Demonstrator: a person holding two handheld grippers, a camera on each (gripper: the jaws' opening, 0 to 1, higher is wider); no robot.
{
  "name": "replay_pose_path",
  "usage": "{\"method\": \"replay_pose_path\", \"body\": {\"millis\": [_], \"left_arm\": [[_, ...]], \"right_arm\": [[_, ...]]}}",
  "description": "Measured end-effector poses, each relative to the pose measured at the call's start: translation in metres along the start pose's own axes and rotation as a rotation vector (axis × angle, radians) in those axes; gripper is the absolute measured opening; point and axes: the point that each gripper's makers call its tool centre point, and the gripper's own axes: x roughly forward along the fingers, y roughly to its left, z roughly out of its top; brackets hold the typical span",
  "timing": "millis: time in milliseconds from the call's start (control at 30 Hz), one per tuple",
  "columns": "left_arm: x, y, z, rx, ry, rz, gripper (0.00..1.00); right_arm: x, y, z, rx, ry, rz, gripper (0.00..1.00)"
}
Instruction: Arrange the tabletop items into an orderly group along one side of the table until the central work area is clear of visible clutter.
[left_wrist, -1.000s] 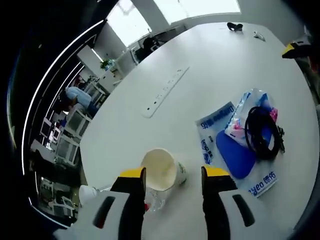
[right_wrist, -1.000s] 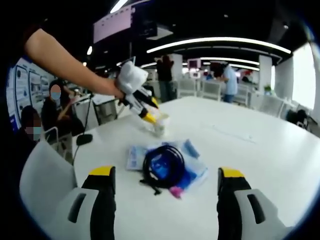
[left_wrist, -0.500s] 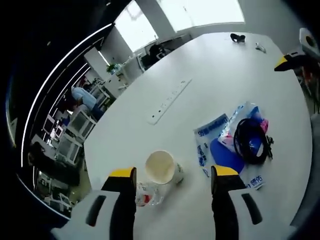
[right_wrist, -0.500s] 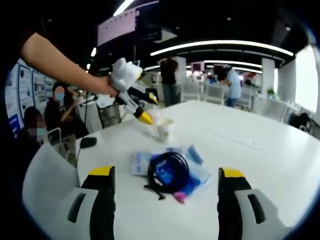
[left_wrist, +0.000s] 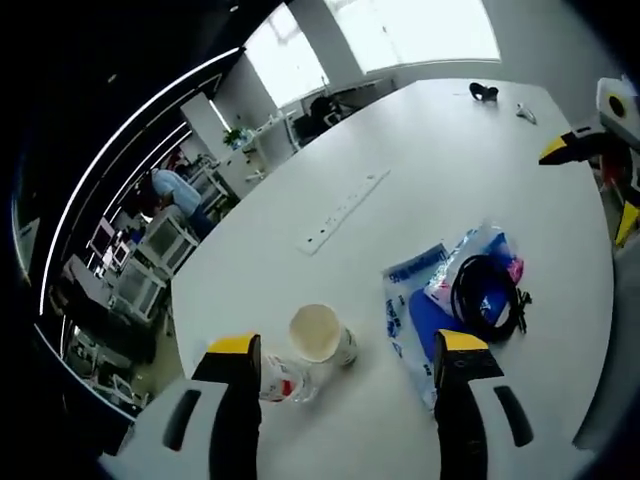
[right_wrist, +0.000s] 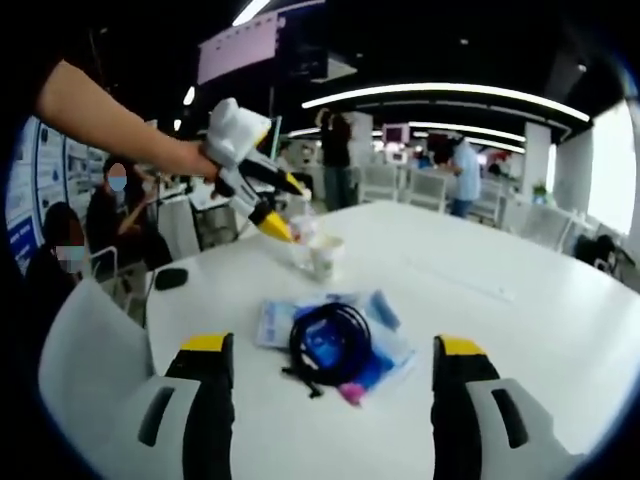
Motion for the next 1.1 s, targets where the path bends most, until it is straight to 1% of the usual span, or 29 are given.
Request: {"method": "replay_pose_path", "body": {"millis": [133,233,333,433,600,667,800,867,1100], "left_arm": [[-0.003,-0.005,0.001,0.002,-0.007,-0.001,0.68],[-0.006,-0.01,0.002,0.002,-0.016,0.002,0.68],[-0.01,-0.014,0.002,-0.006,-0.023,0.007,0.67],[-0.013,-0.02,0.0,-0.017,-0.029,0.009,0.67],[-0.017,-0.031,-0.003,-0.028,-0.033,0.006,0.67],[-0.018,-0.035,-0.001,-0.064,-0.043,0.002,0.67],[-0.02,-0.039,0.002,-0.051,-0.047,0.006,0.67],[-0.02,-0.039,0.002,-0.061,-0.051,0.01,0.68],[-0.022,-0.05,-0.005,-0.09,-0.048,0.008,0.68]], "right_arm": [[-0.001,-0.004,-0.003,-0.002,0.014,-0.019,0.73],[-0.001,-0.008,-0.008,-0.05,0.048,-0.036,0.66],[-0.001,-0.006,-0.011,-0.06,0.058,-0.033,0.64],[-0.003,-0.003,-0.011,-0.071,0.062,-0.036,0.59],[-0.001,-0.002,-0.015,-0.062,0.075,-0.037,0.55],[-0.001,-0.001,-0.017,-0.061,0.082,-0.034,0.55],[0.0,-0.003,-0.019,-0.07,0.091,-0.035,0.53],[0.003,-0.006,-0.019,-0.063,0.088,-0.032,0.52],[0.009,-0.01,-0.02,-0.061,0.092,-0.016,0.47]]}}
